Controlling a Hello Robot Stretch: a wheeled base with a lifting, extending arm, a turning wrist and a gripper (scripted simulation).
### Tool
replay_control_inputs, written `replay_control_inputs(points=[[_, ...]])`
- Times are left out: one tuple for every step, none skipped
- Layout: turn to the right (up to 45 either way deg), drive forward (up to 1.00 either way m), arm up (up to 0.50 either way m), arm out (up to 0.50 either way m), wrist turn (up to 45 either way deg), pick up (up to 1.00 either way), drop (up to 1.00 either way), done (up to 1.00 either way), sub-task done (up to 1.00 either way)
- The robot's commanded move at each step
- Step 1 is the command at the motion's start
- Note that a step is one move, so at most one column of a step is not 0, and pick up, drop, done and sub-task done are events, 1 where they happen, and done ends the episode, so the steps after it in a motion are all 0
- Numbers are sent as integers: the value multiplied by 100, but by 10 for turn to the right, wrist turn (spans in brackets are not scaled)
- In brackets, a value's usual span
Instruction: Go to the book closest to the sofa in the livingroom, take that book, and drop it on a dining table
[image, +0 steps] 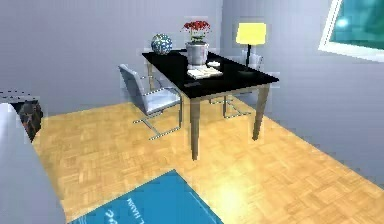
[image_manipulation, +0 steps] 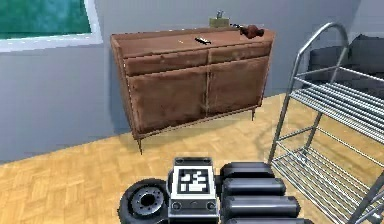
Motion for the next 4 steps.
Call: replay_control_inputs(points=[[0,15,0,0,0,0,0,0,0],[-120,0,0,0,0,0,0,0,0],[0,5,0,0,0,0,0,0,0],[-210,0,0,0,0,0,0,0,0]])
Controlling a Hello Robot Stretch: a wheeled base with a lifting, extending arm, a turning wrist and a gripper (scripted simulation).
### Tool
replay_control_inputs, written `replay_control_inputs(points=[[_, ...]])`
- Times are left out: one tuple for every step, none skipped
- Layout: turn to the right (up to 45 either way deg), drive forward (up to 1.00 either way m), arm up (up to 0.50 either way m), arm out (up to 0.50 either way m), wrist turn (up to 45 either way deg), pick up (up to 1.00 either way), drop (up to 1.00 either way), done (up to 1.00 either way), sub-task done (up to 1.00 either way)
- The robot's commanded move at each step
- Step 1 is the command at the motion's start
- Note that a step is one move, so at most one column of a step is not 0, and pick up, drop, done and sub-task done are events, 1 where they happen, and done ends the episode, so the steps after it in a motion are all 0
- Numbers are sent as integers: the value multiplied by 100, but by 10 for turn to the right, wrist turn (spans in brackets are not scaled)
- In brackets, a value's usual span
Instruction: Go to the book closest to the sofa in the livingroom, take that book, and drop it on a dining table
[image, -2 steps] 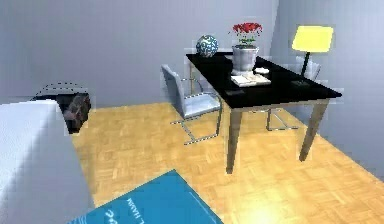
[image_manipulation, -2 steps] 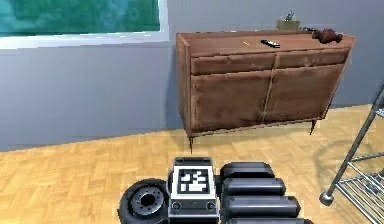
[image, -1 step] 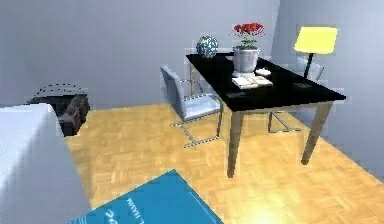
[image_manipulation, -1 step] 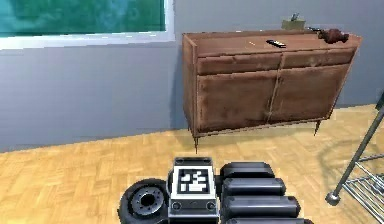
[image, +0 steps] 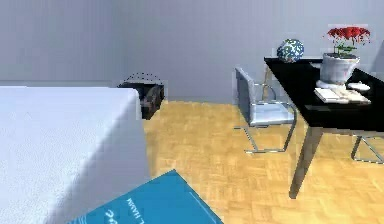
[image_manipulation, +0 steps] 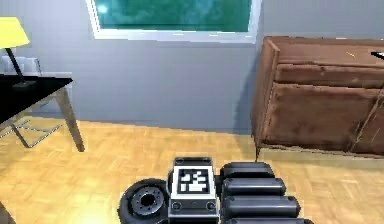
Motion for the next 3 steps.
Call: replay_control_inputs(points=[[0,100,0,0,0,0,0,0,0],[0,100,0,0,0,0,0,0,0],[-360,0,0,0,0,0,0,0,0]])
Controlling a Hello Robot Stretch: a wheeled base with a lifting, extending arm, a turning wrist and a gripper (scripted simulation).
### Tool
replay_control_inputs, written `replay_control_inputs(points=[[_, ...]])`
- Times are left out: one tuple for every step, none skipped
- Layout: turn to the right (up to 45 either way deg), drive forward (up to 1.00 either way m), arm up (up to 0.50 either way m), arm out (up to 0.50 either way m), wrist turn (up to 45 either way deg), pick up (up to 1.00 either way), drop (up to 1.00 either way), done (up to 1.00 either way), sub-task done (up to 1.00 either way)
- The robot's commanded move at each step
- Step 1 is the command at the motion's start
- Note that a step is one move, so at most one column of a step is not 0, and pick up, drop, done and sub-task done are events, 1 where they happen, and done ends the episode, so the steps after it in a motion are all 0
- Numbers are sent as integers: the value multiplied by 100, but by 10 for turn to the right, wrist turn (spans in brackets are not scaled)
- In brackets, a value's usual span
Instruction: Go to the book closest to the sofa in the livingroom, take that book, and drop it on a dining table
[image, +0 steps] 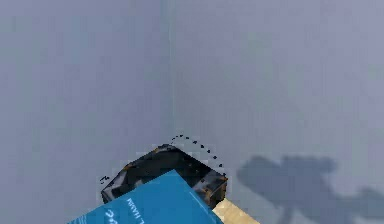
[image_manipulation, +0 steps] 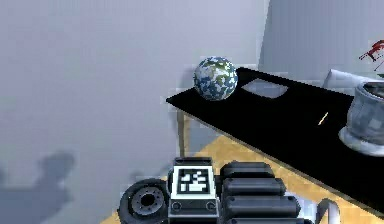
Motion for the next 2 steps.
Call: replay_control_inputs(points=[[0,5,0,0,0,0,0,0,0],[390,0,0,0,0,0,0,0,0]])
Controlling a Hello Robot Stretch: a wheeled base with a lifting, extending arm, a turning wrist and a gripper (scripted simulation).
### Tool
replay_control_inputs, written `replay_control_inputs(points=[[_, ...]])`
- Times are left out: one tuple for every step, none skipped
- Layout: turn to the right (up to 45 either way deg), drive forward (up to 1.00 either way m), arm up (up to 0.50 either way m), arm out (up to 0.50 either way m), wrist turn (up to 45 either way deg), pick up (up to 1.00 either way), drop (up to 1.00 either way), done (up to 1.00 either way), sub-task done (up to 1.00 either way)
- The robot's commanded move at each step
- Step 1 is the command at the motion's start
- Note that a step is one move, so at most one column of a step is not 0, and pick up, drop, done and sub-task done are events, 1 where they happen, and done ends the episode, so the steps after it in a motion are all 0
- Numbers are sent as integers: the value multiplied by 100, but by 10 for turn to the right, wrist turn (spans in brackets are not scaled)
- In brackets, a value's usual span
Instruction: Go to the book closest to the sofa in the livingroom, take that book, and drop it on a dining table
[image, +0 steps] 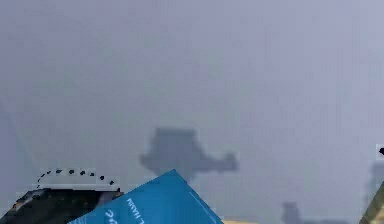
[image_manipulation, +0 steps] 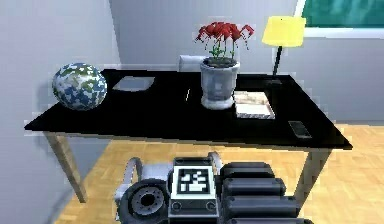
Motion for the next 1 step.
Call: replay_control_inputs(points=[[0,30,0,0,0,0,0,0,0]])
